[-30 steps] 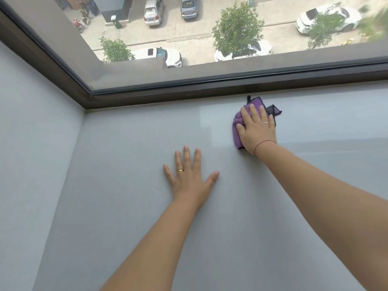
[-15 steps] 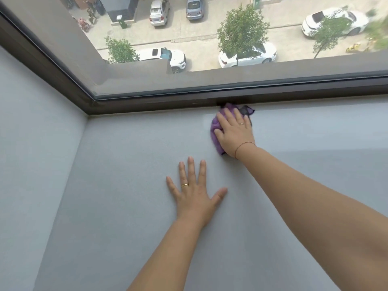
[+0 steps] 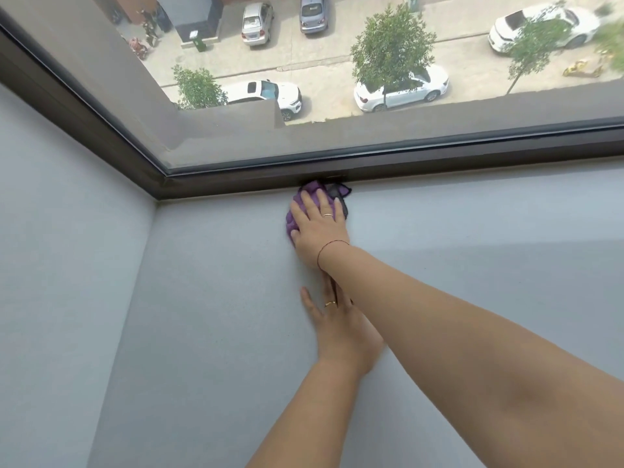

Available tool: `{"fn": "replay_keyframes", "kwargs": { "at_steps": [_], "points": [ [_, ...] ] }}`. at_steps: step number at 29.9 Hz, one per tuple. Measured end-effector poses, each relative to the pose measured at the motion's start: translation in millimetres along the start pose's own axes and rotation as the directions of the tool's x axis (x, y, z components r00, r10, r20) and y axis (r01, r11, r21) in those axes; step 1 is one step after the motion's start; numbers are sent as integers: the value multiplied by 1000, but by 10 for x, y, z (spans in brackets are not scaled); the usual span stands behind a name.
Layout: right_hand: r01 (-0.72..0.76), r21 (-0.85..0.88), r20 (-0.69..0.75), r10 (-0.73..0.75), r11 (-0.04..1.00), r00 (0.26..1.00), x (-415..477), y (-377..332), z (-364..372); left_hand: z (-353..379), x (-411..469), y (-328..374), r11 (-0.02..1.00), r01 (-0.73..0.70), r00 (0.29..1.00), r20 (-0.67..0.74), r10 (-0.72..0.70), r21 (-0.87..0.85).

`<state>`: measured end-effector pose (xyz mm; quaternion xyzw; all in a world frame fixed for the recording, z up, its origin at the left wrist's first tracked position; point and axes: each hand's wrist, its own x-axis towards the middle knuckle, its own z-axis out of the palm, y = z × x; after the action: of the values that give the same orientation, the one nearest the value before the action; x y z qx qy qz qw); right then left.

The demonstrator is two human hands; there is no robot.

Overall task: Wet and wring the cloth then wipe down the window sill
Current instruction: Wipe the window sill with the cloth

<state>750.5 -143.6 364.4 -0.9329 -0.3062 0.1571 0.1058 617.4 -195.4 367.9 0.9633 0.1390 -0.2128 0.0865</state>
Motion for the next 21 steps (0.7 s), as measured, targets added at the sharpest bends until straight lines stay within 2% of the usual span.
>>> {"fn": "replay_keyframes", "kwargs": {
  "at_steps": [3,5,10,14,16,18,20,21],
  "points": [
    [190,-25,46,-188,982,981,27,127,-68,-16,12,10,999,39,999,-24,-39,-13],
    [174,-46,19,-173,984,985,-22,381,-119,5,24,10,998,56,998,-42,-56,-10],
    [-58,-72,-59,54,996,997,-345,1319,-326,71,57,2,997,72,995,-66,-74,-28],
    [-252,-52,-105,245,966,964,-694,2074,-526,83,59,-10,997,59,995,-80,-63,-55],
    [-378,-19,-134,372,926,918,-854,2417,-609,73,58,-5,997,60,995,-73,-64,-54],
    [-539,41,-140,539,841,831,-966,2623,-655,42,53,18,996,72,995,-72,-75,-44],
    [-660,93,-117,666,746,736,-963,2588,-648,-9,48,106,999,48,994,-95,-49,-20],
    [-675,98,-102,682,731,724,-927,2468,-632,-36,44,191,1000,2,993,-114,-2,-2]
  ]
}}
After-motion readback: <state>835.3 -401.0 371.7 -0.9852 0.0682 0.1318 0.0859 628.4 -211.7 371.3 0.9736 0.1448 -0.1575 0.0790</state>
